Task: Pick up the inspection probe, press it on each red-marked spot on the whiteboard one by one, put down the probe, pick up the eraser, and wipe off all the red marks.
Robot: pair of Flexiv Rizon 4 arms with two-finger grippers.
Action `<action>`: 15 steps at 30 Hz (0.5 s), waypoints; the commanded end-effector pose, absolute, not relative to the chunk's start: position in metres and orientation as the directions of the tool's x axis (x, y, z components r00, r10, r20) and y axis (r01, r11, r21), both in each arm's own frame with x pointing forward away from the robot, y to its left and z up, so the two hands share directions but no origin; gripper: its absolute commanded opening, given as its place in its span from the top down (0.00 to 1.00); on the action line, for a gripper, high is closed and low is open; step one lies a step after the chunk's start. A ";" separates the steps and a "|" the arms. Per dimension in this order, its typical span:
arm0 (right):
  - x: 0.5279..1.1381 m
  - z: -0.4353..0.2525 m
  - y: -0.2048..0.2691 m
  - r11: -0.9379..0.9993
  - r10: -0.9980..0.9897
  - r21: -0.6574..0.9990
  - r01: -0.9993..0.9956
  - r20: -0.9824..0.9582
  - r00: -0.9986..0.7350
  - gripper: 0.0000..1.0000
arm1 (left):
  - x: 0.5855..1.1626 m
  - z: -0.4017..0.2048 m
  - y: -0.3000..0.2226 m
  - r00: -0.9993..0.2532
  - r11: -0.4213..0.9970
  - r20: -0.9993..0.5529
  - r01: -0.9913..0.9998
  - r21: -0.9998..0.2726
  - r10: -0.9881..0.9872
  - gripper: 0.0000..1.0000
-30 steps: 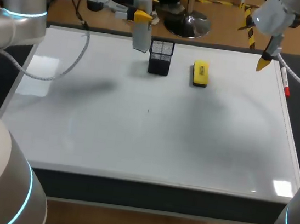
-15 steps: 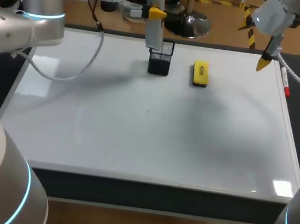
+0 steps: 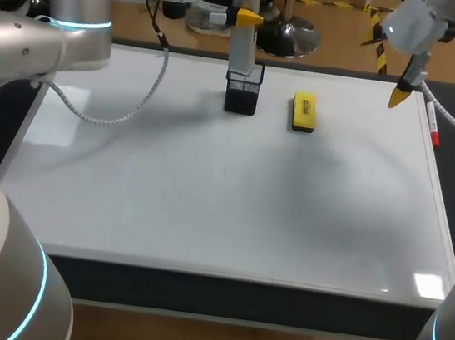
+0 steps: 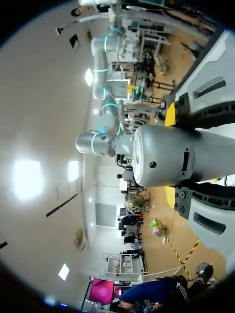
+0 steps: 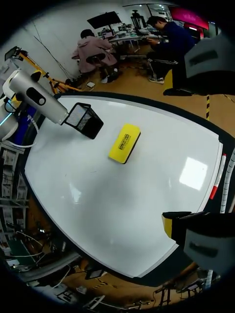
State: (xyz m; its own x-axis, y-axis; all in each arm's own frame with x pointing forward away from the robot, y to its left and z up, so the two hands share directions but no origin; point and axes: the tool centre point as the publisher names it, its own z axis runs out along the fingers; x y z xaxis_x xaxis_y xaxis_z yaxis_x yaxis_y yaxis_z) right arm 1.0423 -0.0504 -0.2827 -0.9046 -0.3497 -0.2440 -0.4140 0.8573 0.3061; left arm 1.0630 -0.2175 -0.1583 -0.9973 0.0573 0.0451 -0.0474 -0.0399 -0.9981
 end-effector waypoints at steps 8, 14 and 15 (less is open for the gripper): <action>1.042 -0.282 -0.051 0.858 -0.352 0.302 -0.415 -0.241 -0.904 0.00 | 1.076 -0.169 -0.223 -0.997 -0.044 0.073 -0.075 -0.996 0.035 1.00; 1.042 -0.282 -0.051 0.858 -0.352 0.302 -0.415 -0.241 -0.904 0.00 | 1.081 -0.174 -0.224 -0.996 -0.046 0.082 -0.083 -0.995 0.022 1.00; 1.042 -0.282 -0.051 0.858 -0.352 0.302 -0.415 -0.241 -0.904 0.00 | 1.082 -0.175 -0.224 -0.996 -0.045 0.083 -0.084 -0.995 0.018 1.00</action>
State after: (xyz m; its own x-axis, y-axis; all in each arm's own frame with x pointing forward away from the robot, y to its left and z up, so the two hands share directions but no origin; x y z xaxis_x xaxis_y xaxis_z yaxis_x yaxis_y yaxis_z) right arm 1.0423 -0.0505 -0.2826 -0.9046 -0.3496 -0.2440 -0.4139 0.8572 0.3063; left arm 1.0787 -0.2220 -0.1727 -0.9964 0.0155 0.0832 -0.0838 -0.0403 -0.9957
